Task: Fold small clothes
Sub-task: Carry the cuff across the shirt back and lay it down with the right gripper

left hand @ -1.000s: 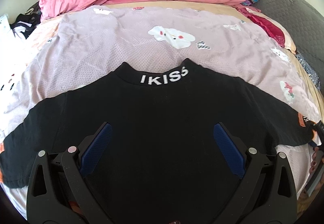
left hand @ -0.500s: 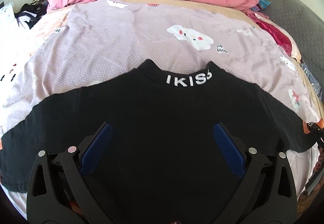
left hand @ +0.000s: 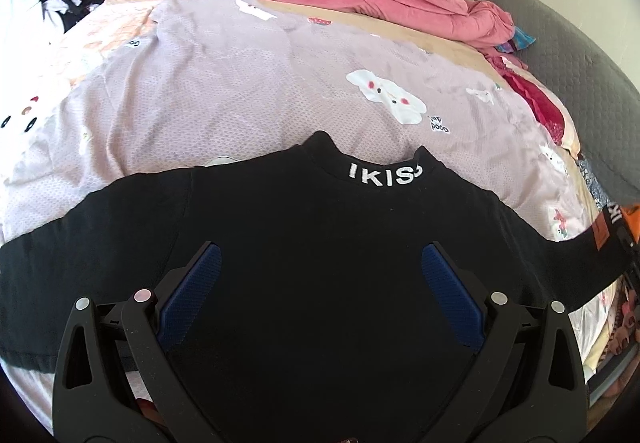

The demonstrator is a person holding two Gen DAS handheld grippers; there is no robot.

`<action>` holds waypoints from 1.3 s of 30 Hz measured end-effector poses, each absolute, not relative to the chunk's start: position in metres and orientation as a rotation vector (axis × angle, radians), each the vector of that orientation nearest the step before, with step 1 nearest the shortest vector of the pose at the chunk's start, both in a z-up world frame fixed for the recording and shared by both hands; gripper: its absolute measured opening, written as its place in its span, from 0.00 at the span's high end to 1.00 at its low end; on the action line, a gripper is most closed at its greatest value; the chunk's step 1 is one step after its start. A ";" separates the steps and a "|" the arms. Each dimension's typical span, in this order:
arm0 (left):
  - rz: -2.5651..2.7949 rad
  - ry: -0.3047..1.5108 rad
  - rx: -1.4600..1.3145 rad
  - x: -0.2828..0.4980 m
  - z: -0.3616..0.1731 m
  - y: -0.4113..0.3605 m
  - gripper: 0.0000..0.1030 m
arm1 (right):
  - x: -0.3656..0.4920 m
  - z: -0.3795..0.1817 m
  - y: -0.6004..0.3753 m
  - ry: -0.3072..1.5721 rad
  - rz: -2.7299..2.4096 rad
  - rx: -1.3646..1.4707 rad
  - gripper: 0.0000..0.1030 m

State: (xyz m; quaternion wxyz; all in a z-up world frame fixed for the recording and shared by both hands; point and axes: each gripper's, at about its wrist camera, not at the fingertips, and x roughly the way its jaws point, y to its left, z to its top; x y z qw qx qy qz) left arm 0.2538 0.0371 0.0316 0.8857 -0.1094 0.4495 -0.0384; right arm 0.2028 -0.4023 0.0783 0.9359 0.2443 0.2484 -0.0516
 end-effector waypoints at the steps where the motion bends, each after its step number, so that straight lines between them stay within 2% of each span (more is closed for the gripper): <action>1: -0.075 0.931 -0.229 0.252 0.033 0.040 0.08 | 0.205 0.083 -0.390 0.504 -0.079 0.491 0.86; 12: -0.036 0.922 -0.274 0.245 0.043 0.073 0.08 | 0.219 0.094 -0.276 0.528 0.128 0.402 0.86; 29: -0.104 0.914 -0.535 0.243 0.035 0.122 0.08 | 0.234 0.054 -0.144 0.641 0.343 0.257 0.83; 31: -0.113 0.930 -0.558 0.245 0.031 0.124 0.08 | 0.236 0.048 -0.133 0.665 0.365 0.260 0.81; 33: -0.133 0.945 -0.573 0.247 0.026 0.122 0.08 | 0.236 0.043 -0.126 0.680 0.389 0.270 0.62; 39: -0.222 0.981 -0.579 0.250 0.012 0.106 0.09 | 0.231 0.045 -0.134 0.674 0.395 0.273 0.56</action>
